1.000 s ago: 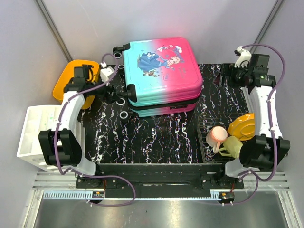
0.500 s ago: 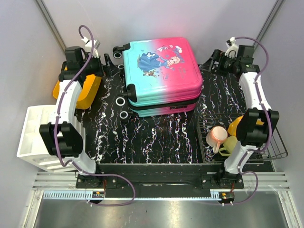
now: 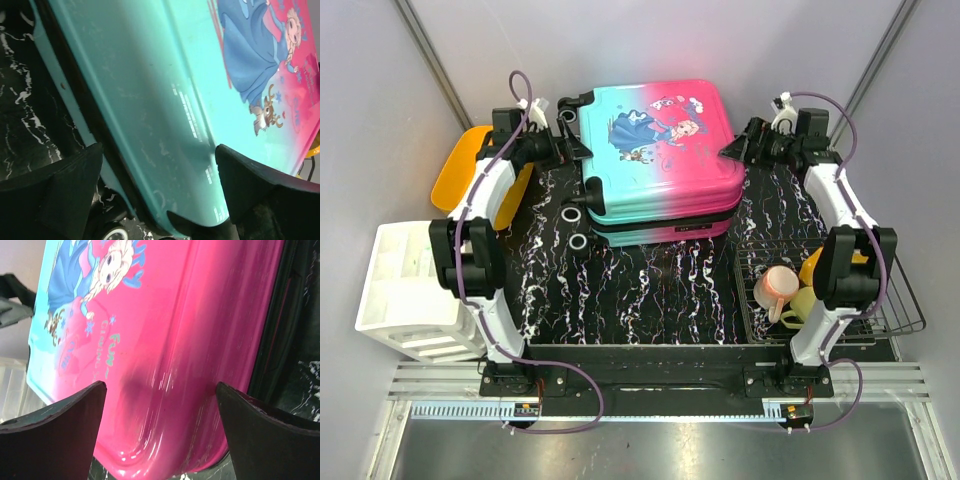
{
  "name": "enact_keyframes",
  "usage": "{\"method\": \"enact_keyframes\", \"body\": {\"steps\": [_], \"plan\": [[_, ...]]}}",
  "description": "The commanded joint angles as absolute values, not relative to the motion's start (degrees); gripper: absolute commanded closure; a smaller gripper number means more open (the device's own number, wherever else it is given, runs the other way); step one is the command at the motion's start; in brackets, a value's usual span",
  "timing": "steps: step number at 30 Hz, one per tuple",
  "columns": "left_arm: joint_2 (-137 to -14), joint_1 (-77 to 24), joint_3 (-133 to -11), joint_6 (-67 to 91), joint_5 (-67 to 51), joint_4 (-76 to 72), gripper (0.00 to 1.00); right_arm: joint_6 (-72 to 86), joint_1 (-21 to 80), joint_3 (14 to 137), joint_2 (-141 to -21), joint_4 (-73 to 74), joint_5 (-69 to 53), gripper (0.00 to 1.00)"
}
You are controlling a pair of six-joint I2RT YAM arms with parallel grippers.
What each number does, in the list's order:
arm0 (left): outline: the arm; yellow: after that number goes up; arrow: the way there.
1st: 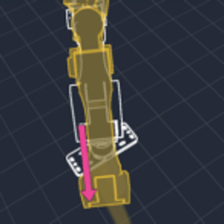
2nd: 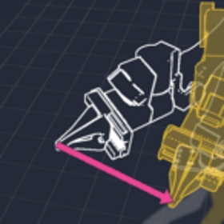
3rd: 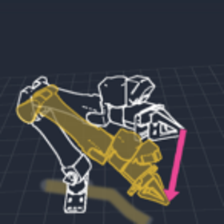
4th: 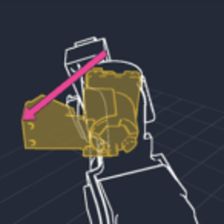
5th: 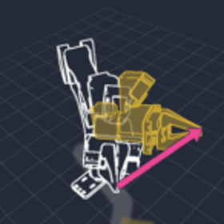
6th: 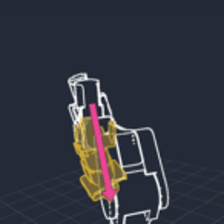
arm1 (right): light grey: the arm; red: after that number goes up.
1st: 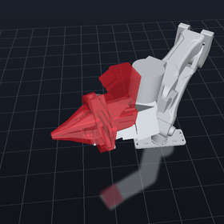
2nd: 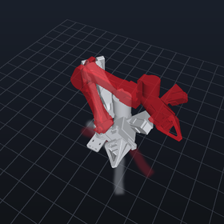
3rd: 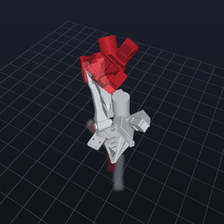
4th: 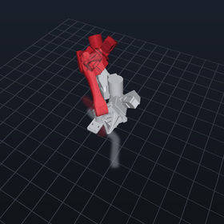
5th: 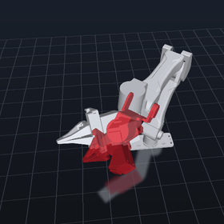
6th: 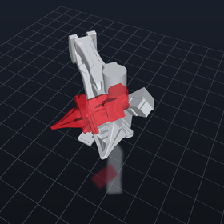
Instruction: Open, take out, and arrange the luggage
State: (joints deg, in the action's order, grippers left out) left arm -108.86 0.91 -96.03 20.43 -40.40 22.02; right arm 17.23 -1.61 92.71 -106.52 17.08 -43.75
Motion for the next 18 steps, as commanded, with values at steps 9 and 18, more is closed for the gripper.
{"method": "enact_keyframes", "body": {"steps": [9, 18], "plan": [[-116.8, -4.7, -106.4, 19.7, -45.9, 17.7, 0.10, 13.5, 15.6, 64.7, -82.1, 20.6, -55.7, 0.05], [-131.2, -6.8, -129.8, 9.6, -48.8, 23.7, 0.21, -10.0, 16.3, 68.0, -73.2, 37.9, -44.8, 0.01]]}}
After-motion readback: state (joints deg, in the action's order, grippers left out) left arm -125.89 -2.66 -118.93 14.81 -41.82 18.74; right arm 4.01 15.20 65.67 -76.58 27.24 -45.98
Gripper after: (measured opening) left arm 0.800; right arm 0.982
